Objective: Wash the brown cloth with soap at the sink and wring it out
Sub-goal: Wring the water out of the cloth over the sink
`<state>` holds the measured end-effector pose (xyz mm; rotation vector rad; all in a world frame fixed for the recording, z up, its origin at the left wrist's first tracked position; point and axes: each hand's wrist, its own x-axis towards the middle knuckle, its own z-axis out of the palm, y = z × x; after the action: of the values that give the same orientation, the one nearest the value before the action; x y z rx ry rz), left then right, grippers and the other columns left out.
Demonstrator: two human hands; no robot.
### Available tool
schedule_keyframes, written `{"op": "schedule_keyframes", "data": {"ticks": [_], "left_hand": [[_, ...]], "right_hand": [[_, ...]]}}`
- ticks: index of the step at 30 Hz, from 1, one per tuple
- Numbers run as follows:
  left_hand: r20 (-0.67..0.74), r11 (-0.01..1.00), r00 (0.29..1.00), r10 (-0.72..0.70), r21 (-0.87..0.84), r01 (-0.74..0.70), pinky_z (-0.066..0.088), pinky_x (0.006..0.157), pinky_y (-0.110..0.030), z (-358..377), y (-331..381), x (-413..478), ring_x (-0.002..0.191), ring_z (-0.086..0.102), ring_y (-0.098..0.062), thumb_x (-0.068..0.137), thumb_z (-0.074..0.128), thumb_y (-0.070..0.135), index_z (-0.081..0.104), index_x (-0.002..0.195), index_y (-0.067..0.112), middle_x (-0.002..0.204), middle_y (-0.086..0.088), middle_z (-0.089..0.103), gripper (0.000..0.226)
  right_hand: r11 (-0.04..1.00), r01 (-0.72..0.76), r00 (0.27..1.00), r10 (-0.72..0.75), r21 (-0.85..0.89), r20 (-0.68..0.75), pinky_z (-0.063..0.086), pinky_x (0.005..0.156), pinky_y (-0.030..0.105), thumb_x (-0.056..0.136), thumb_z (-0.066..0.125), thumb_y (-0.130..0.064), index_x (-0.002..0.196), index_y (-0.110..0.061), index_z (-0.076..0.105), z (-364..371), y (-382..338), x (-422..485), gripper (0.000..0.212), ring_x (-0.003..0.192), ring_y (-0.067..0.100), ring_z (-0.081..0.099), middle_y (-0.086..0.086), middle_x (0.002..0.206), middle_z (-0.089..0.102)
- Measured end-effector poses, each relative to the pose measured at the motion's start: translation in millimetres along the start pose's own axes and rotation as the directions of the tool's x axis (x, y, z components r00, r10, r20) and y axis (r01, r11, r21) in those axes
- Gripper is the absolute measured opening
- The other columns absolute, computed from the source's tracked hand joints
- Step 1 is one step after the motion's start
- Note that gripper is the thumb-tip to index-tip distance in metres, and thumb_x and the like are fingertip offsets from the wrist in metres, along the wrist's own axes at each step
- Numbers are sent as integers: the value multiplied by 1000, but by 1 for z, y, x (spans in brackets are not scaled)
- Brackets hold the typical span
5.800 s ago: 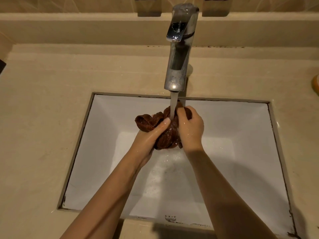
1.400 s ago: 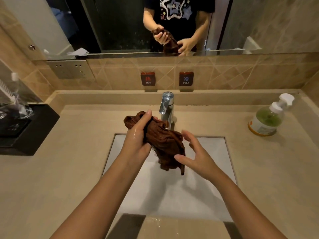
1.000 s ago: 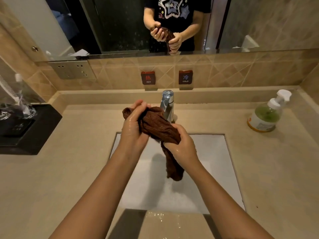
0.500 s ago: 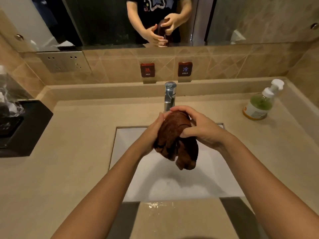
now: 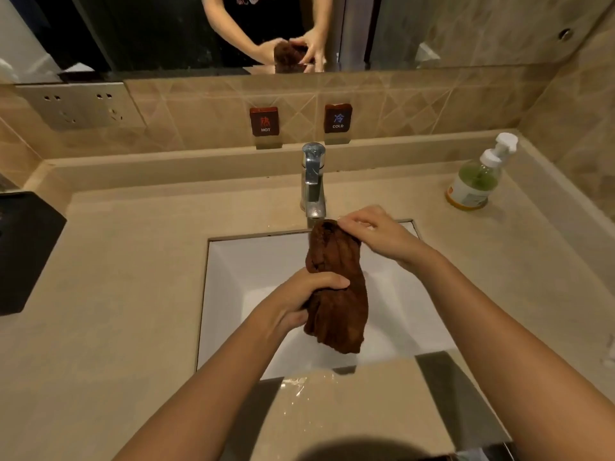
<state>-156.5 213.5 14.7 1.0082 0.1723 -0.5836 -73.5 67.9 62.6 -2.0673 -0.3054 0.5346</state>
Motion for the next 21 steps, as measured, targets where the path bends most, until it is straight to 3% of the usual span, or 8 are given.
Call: {"op": "schedule_keyframes", "data": {"ticks": [2, 4, 6, 8, 10, 12, 15, 21], "left_hand": [[103, 996, 991, -81, -29, 84, 57, 65, -30, 5, 2, -6, 71, 71, -20, 46, 76, 4, 68, 92, 5, 78, -8, 73, 47], [176, 985, 977, -122, -99, 141, 57, 61, -29, 12, -1, -7, 67, 70, -21, 33, 87, 7, 68, 92, 2, 75, -10, 71, 62], [162, 973, 977, -140, -158, 166, 56, 59, -28, 13, -9, -5, 65, 69, -22, 25, 94, 17, 64, 97, 0, 75, -12, 70, 80], [111, 967, 979, -171, -169, 189, 56, 58, -27, 11, -16, -3, 64, 69, -22, 22, 95, 22, 62, 101, 1, 75, -12, 70, 89], [105, 961, 972, -212, -160, 227, 55, 57, -25, 8, -20, 0, 64, 69, -20, 24, 96, 24, 64, 99, 2, 77, -10, 71, 85], [97, 967, 967, -237, -76, 244, 54, 58, -24, 5, -23, 5, 65, 69, -16, 27, 96, 31, 67, 96, 7, 78, -5, 72, 78], [27, 954, 959, -283, 109, 279, 54, 62, -26, 6, -23, 14, 67, 67, -14, 41, 91, 32, 65, 93, 10, 79, -5, 68, 62], [-127, 928, 968, -217, 280, 245, 52, 70, -30, 14, -31, 29, 75, 61, -18, 67, 70, 19, 59, 100, 13, 80, -8, 62, 35]], "right_hand": [[920, -39, 967, -65, 390, 248, 38, 104, 40, 82, 45, -63, 114, -32, 61, -1, 11, -2, 48, 118, 21, 52, 0, 121, 59], [691, -158, 877, -230, 705, 422, 32, 110, 51, 76, 57, -62, 131, -18, 50, 5, 26, 0, 71, 132, 35, 41, 10, 141, 45], [511, -185, 805, -411, 840, 428, 24, 109, 63, 73, 69, -52, 122, -13, 58, 19, 31, 0, 63, 134, 45, 32, 14, 146, 37], [441, -160, 845, -402, 883, 354, 34, 104, 61, 74, 73, -41, 89, -14, 70, 28, 32, 2, 31, 123, 38, 48, 11, 129, 56], [446, -174, 909, -270, 878, 317, 53, 86, 44, 79, 65, -40, 57, -16, 63, 32, 37, 4, 32, 88, 22, 66, 3, 85, 68], [442, -256, 950, -52, 860, 309, 53, 66, 31, 79, 57, -43, 42, -18, 52, 31, 40, 9, 45, 58, 15, 60, 0, 57, 57], [526, -341, 936, 266, 779, 230, 48, 65, 30, 74, 69, -46, 38, -18, 44, 32, 50, 17, 52, 50, 16, 52, 2, 49, 52], [716, -328, 922, 384, 617, 45, 49, 66, 31, 80, 69, -38, 34, -18, 51, 38, 56, 21, 52, 53, 19, 54, 6, 54, 55]]}}
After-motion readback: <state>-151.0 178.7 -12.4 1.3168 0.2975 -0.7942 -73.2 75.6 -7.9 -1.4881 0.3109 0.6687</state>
